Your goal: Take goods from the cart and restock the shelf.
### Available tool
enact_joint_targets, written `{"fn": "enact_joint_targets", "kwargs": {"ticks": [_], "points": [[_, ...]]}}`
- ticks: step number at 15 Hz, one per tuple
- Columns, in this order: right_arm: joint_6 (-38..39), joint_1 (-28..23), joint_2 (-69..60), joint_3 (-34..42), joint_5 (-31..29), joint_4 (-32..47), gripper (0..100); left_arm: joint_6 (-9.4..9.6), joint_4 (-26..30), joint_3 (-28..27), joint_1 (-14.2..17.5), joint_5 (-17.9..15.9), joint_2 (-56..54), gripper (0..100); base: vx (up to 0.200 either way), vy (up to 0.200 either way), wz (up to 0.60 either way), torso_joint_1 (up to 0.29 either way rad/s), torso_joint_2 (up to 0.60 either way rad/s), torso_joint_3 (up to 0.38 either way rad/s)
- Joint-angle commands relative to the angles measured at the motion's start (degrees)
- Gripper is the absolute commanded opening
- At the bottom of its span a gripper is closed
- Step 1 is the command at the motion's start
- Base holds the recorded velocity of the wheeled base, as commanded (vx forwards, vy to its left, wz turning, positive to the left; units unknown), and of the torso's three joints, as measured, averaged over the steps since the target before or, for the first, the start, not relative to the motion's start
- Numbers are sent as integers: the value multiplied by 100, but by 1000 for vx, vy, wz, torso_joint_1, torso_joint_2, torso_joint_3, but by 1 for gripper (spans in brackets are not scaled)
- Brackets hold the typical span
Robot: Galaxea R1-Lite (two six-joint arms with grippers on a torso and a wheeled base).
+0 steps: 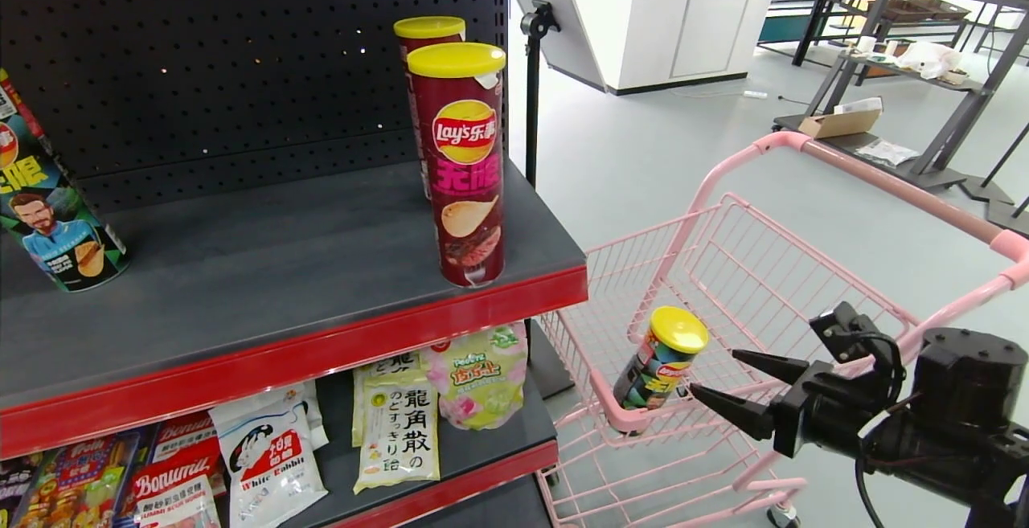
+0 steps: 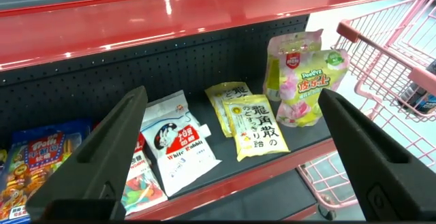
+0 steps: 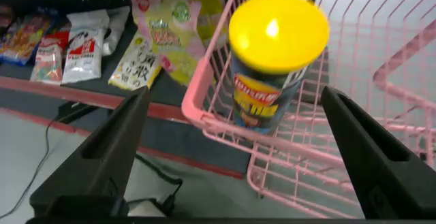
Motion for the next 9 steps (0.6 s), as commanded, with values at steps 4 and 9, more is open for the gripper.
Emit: {"fn": "enact_joint_targets", "kwargs": {"ticks": [4,9], "points": [[-151,-31,771,-30,16,-280,100,-6,2,7,0,0,-1,100,0,0,0,0,0,0],[-143,-4,1509,-584,-1,-606,100,20,-7,7,0,0,-1,100,0,0,0,0,0,0]]}}
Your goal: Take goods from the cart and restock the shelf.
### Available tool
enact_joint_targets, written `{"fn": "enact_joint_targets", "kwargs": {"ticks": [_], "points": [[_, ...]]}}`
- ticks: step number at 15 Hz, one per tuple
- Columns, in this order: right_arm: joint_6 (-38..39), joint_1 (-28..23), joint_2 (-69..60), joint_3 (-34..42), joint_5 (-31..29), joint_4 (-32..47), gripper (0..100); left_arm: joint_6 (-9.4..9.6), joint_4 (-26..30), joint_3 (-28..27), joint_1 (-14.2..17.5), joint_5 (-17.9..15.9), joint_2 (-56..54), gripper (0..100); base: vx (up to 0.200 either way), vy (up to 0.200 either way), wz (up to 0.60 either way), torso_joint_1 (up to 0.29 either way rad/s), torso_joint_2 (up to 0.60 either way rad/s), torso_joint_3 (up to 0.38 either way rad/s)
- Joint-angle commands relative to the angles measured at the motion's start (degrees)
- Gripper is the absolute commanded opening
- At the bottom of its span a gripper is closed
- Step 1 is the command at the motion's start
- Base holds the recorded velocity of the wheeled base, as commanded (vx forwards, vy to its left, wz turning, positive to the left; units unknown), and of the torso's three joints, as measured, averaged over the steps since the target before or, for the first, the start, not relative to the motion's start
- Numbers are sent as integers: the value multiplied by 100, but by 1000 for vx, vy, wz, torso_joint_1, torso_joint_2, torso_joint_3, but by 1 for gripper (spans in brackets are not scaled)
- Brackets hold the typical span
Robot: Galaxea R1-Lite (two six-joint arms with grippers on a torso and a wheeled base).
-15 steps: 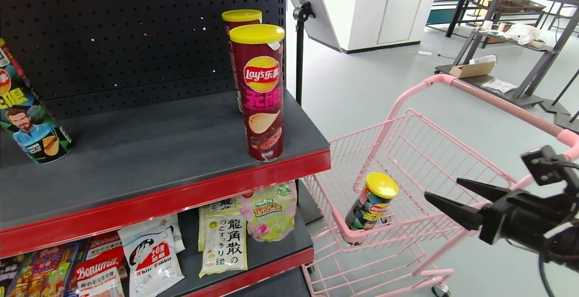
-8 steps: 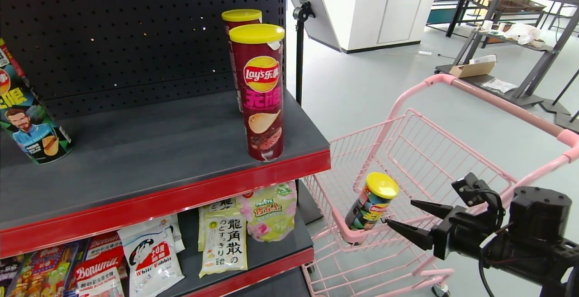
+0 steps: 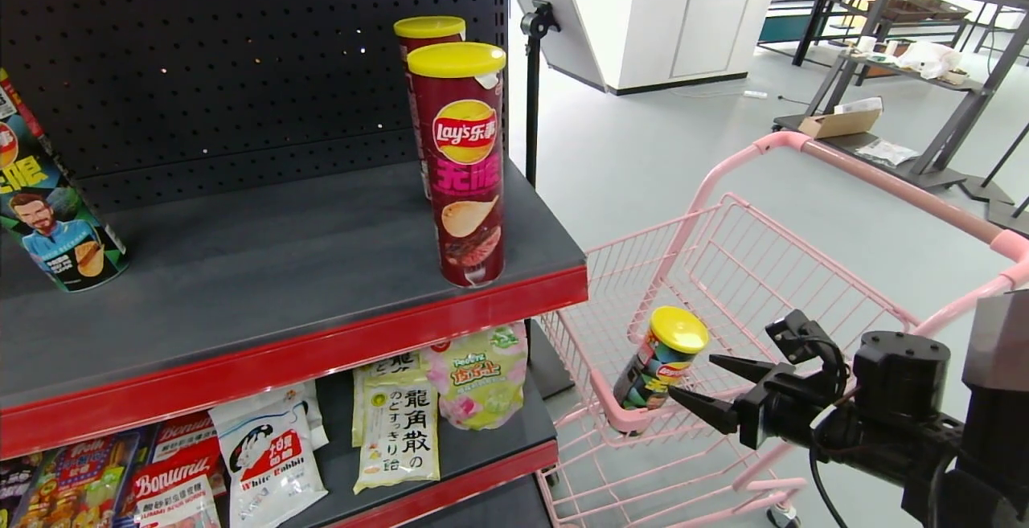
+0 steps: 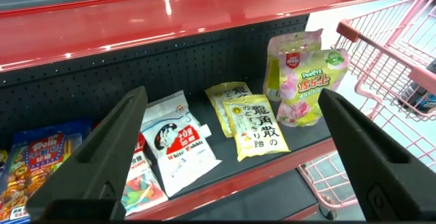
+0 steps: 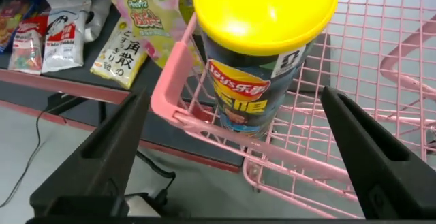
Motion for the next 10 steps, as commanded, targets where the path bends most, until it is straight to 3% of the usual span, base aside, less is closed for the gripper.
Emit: {"fn": "enact_joint_targets", "kwargs": {"ticks": [1,10], "points": [[0,2,356,-226,2,-6,100,2,4,-1,-2,0,-1,100,0,0,0,0,0,0],[18,37,831,-991,-33,-6,100,2,4,-1,-2,0,-1,100,0,0,0,0,0,0]]}}
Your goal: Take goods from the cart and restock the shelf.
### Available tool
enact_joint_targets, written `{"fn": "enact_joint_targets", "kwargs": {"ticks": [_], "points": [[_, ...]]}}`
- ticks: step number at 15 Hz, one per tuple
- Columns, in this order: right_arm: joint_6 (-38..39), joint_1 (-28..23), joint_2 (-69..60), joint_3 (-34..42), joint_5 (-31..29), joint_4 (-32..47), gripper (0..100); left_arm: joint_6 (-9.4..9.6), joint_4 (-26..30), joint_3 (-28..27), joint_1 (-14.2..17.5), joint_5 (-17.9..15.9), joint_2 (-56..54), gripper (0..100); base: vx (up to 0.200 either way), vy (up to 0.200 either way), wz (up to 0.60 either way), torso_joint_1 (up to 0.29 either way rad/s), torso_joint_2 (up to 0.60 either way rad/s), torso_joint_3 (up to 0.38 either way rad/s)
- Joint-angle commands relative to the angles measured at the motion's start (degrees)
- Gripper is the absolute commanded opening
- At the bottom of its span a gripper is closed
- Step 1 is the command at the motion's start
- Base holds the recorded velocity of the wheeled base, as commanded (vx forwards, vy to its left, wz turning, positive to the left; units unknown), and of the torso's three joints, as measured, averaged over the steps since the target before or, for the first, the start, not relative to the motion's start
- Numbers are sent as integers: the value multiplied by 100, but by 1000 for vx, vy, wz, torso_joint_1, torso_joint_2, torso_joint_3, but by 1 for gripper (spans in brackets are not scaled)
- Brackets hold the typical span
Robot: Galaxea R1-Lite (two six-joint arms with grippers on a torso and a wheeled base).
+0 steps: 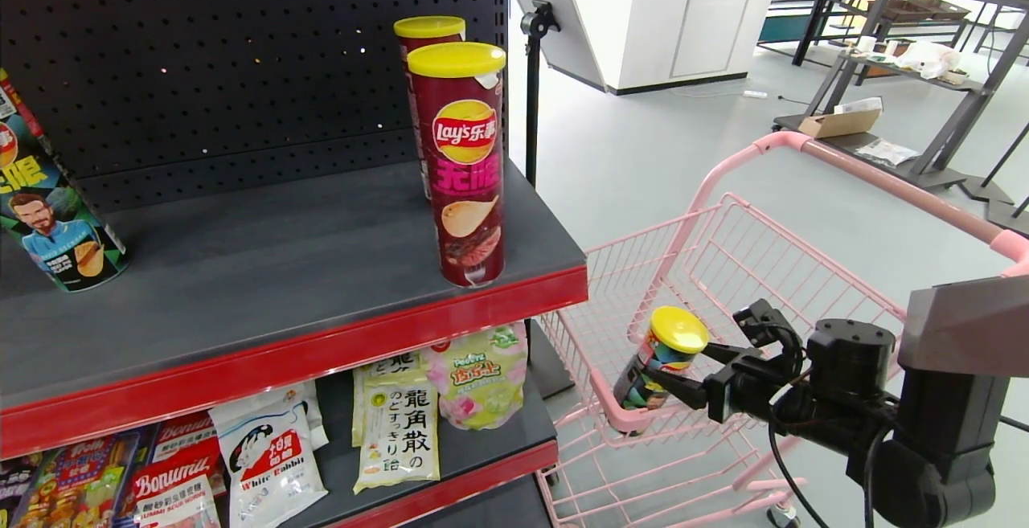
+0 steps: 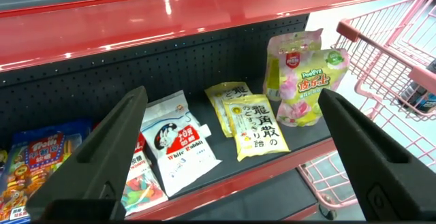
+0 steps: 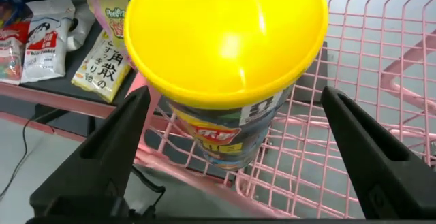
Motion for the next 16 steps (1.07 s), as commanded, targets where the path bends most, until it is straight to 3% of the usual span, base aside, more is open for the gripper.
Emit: {"fn": "enact_joint_targets", "kwargs": {"ticks": [1,8,9,16], "points": [[-4,28,138,-157,-6,-6,100,11,-7,-4,0,44,-1,100,0,0,0,0,0,0],[4,90,534,-693,-94,-6,100,11,-7,-4,0,88,-1,100,0,0,0,0,0,0],[-4,134,639,-825,-164,-6,0,11,-7,-4,0,88,-1,100,0,0,0,0,0,0],[48,327,33,-1088,-700,-6,0,-7,-7,-4,0,88,-1,100,0,0,0,0,0,0]]}}
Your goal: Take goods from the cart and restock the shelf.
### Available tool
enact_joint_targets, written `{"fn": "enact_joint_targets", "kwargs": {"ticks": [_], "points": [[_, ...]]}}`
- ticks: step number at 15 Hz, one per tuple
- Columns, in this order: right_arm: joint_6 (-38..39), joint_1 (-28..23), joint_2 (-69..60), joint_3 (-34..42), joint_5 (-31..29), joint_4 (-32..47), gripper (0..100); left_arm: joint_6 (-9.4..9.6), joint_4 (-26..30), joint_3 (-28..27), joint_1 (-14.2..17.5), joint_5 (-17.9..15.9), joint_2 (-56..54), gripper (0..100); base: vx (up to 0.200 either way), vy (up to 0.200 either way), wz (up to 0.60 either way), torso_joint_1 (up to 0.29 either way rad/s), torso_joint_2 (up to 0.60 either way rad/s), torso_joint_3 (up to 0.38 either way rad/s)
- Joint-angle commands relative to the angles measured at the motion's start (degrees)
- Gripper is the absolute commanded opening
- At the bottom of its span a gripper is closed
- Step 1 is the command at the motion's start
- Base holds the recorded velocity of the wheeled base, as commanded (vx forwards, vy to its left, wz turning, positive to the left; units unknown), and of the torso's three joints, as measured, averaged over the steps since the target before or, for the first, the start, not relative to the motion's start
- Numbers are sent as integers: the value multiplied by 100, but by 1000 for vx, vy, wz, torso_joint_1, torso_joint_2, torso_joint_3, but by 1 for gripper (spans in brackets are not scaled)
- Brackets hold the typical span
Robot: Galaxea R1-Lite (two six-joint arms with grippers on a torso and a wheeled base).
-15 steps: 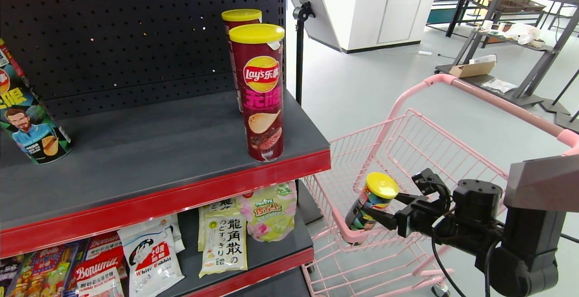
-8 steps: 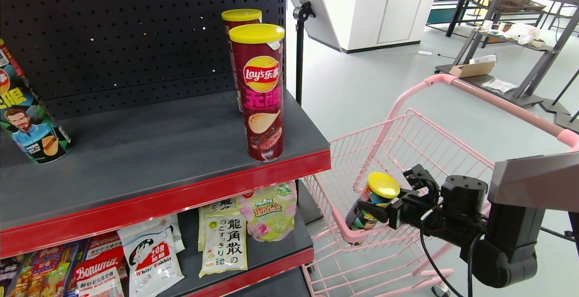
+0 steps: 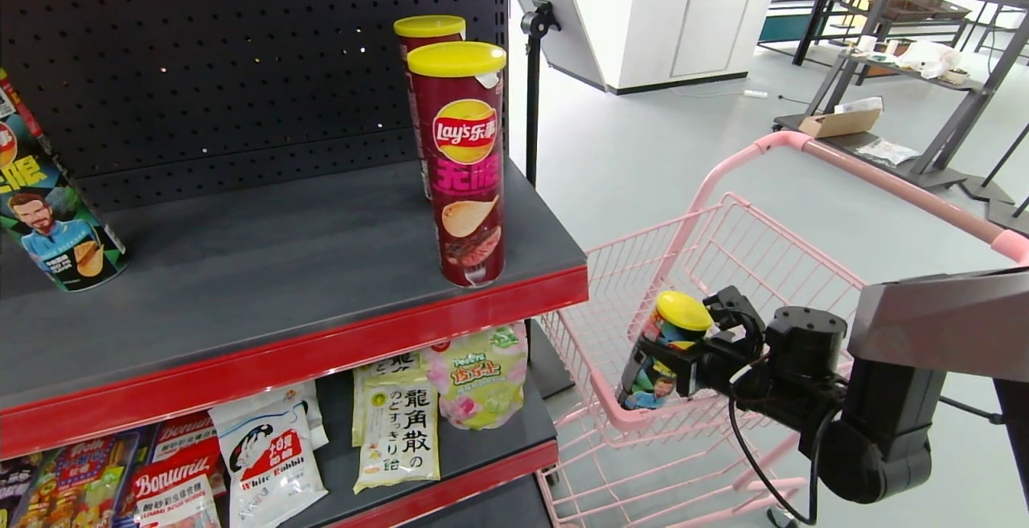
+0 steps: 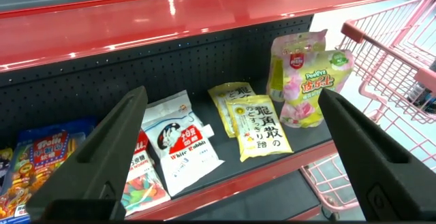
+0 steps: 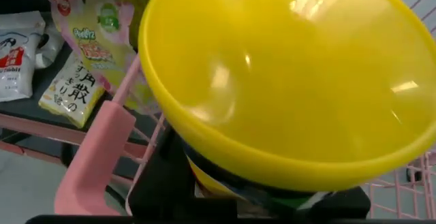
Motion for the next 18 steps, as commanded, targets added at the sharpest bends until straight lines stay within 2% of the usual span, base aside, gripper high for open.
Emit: {"fn": "enact_joint_targets", "kwargs": {"ticks": [1,2,3,6,7,9,10,11,12,13,14,15,16,18], "points": [[4,4,-737,-324,-105,122,0,2,0,5,-2,-1,-1,100,0,0,0,0,0,0],[4,-14,-1035,-465,-105,447,0,-7,0,-4,-2,-1,-1,100,0,0,0,0,0,0],[-13,-84,-1862,-878,-114,1493,0,2,0,5,-2,-1,-1,100,0,0,0,0,0,0],[-259,-224,-3584,-1519,-149,3673,0,2,0,-4,-2,-1,-1,100,0,0,0,0,0,0],[-373,-251,-3927,-1537,-219,4077,0,2,9,-4,-2,-1,-1,100,0,0,0,0,0,0],[-488,-260,-5834,-1502,-746,6125,0,2,0,-4,-2,-1,-1,100,0,0,0,0,0,0],[-488,-251,-6203,-1467,-790,6494,0,2,0,-4,-2,-1,-1,100,0,0,0,0,0,0],[-505,-348,-7531,-1370,-1204,7918,0,2,0,-4,-2,-10,8,100,0,0,0,0,0,0],[-505,-453,-8155,-1326,-1713,8718,0,19,0,5,-2,-10,-1,100,0,0,0,0,0,0],[-453,-515,-9139,-1150,-2337,9843,0,2,0,-4,-2,-1,-1,100,0,0,0,0,0,0],[-365,-541,-9526,-1054,-2329,10229,0,2,0,-4,-2,-10,-1,100,0,0,0,0,0,0],[22,-602,-10484,-878,-2372,11170,0,2,0,-4,-2,-10,-1,100,0,0,0,0,0,0],[-31,-611,-11002,-860,-2381,11627,0,2,0,-4,-2,-10,8,100,0,0,0,0,0,0],[-294,-602,-11521,-799,-2443,12005,0,2,0,-4,-2,-10,8,100,0,0,0,0,0,0]]}}
